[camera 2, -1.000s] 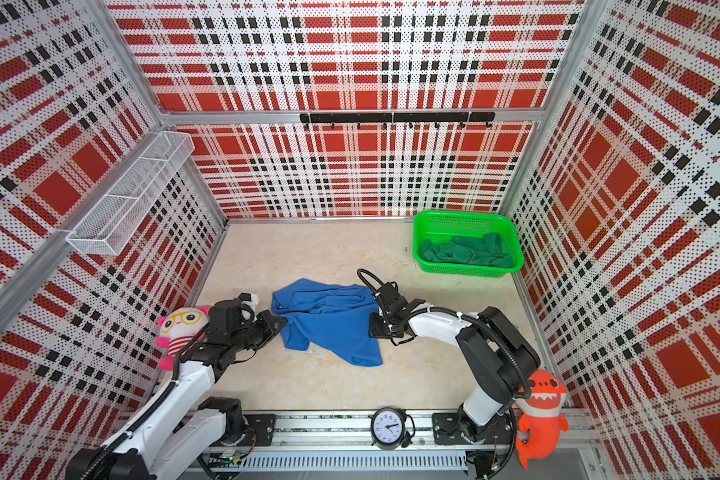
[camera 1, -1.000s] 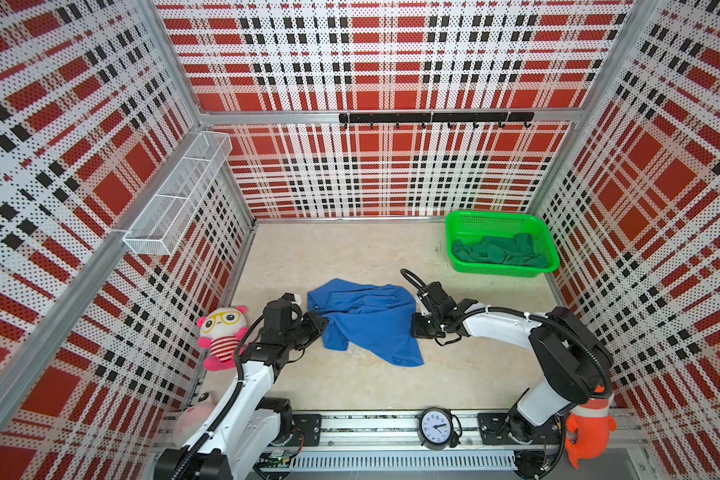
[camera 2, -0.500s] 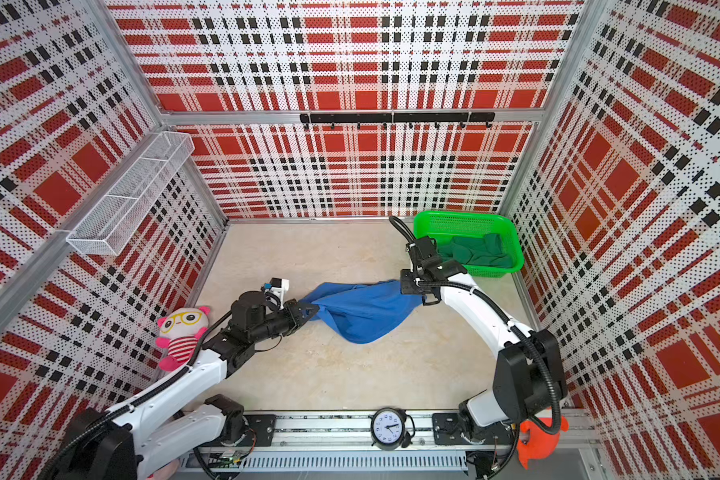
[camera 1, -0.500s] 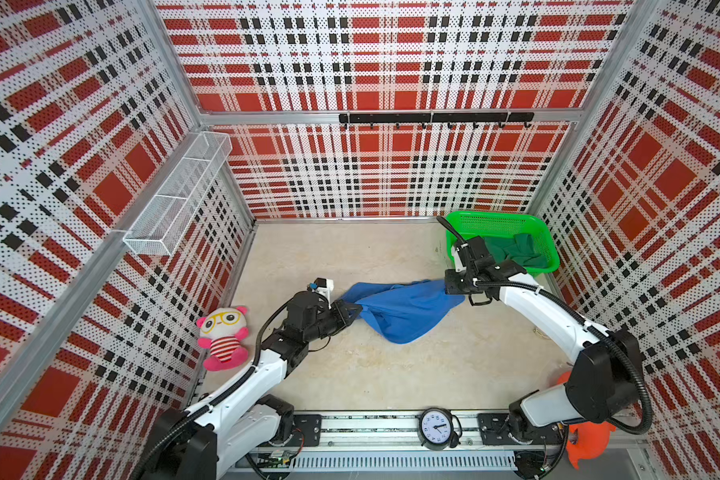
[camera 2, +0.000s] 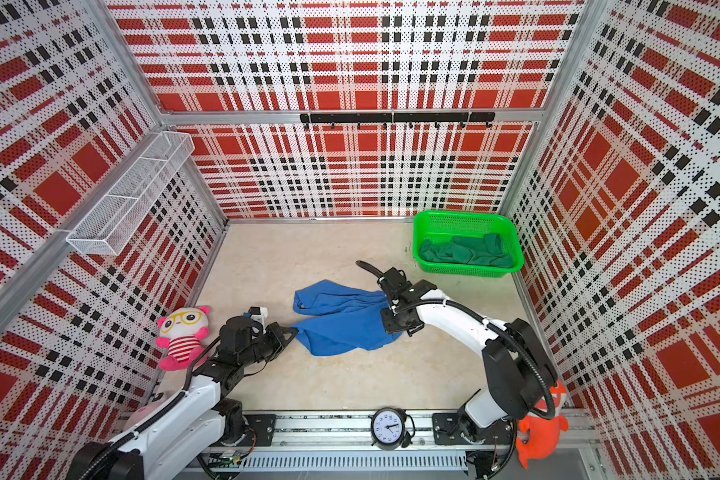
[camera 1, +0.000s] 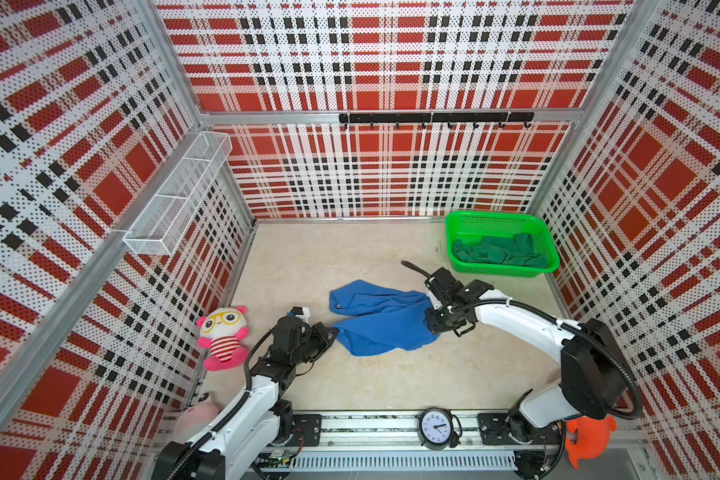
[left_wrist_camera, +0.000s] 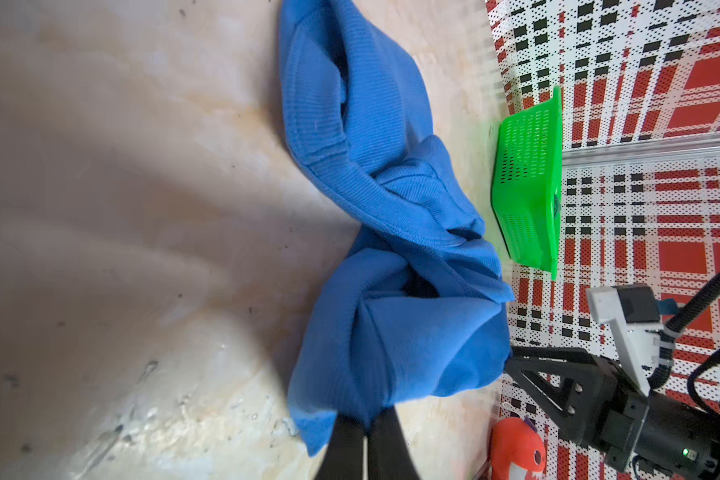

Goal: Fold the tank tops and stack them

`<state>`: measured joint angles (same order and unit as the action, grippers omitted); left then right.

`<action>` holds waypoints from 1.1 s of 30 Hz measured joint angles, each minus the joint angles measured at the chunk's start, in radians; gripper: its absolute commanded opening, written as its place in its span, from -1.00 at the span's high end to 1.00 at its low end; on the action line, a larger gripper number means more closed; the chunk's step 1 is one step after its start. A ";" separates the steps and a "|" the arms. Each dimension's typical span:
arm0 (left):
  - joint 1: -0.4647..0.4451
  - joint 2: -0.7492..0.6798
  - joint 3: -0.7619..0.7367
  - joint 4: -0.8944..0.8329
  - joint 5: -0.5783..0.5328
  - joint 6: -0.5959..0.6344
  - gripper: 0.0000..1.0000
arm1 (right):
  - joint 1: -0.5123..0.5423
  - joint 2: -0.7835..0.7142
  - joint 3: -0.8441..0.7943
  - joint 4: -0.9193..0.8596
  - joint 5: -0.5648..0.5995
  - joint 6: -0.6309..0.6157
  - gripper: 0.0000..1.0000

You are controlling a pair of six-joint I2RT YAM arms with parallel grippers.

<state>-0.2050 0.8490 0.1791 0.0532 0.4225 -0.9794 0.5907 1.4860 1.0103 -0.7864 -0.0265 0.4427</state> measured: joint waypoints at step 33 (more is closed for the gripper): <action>0.104 0.054 0.003 -0.039 0.016 0.087 1.00 | -0.086 0.149 -0.025 0.196 -0.073 -0.483 0.18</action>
<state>-0.1013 0.9031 0.1825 0.0143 0.4381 -0.8928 0.5045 1.6352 0.9855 -0.5903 -0.0998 -0.0402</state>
